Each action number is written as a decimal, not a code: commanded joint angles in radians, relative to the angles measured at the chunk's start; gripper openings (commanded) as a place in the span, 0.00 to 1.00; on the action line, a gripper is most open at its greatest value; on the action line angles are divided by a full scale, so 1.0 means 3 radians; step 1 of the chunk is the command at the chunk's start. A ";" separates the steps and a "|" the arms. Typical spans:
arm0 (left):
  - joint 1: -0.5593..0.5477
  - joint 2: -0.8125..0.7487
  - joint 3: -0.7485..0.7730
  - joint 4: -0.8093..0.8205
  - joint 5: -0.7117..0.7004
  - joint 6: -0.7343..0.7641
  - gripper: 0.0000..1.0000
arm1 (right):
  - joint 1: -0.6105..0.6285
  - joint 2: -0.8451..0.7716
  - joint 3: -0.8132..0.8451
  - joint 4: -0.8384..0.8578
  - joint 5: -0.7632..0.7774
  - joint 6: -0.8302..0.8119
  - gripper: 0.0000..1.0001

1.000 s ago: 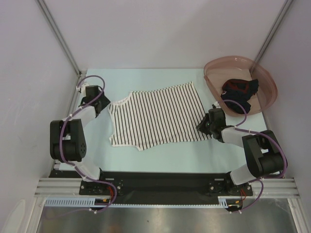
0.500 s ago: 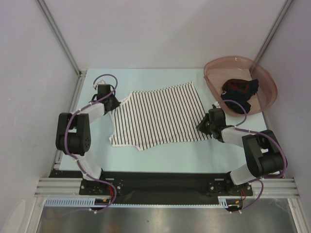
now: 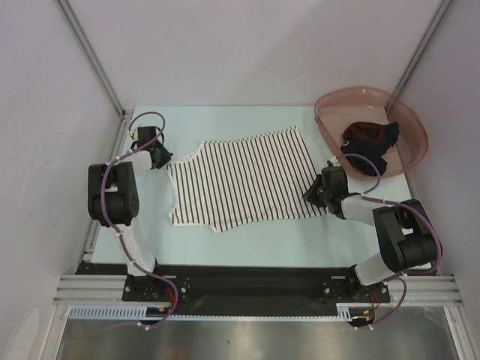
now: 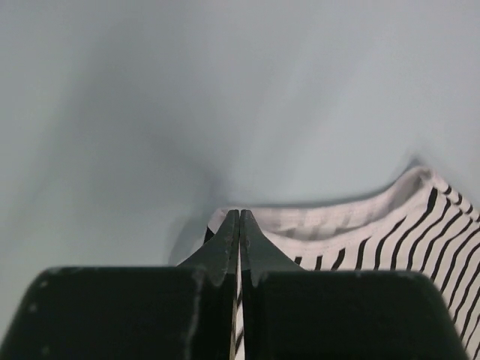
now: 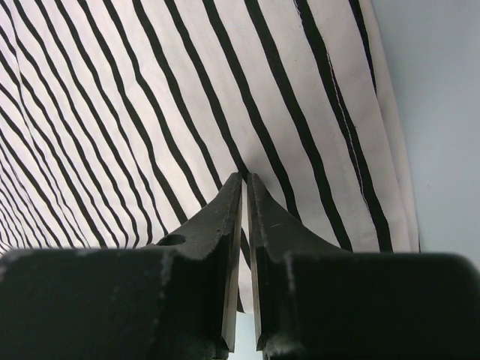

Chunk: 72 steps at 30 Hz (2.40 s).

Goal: Fold and stack the tank tops
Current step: Flatten the tank top out

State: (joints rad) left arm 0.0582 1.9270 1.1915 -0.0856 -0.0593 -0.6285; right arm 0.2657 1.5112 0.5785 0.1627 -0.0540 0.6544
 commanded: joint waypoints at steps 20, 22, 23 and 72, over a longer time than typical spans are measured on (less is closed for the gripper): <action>-0.0091 -0.1381 -0.0704 -0.0072 -0.0145 0.0080 0.23 | -0.0016 -0.0466 -0.0052 -0.0194 0.0134 -0.0049 0.21; -0.0168 -0.1641 -0.0786 -0.0159 -0.0140 0.0101 0.24 | -0.0022 -0.0639 -0.0031 -0.0286 0.0175 -0.0049 0.22; -0.0320 -0.1723 -0.0887 -0.0185 -0.0135 0.0106 0.24 | -0.0027 -0.0716 -0.0021 -0.0413 0.0175 -0.0049 0.22; -0.2060 -0.3013 -0.2417 -0.0579 -0.0319 -0.0604 0.68 | -0.0313 -0.2276 -0.0870 -0.1678 0.1064 0.1081 0.07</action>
State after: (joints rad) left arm -0.5636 1.0466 0.4530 -0.3107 -0.2073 -0.7620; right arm 0.1753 0.8268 0.3241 -0.3092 0.2455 0.9524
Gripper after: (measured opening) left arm 0.685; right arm 0.080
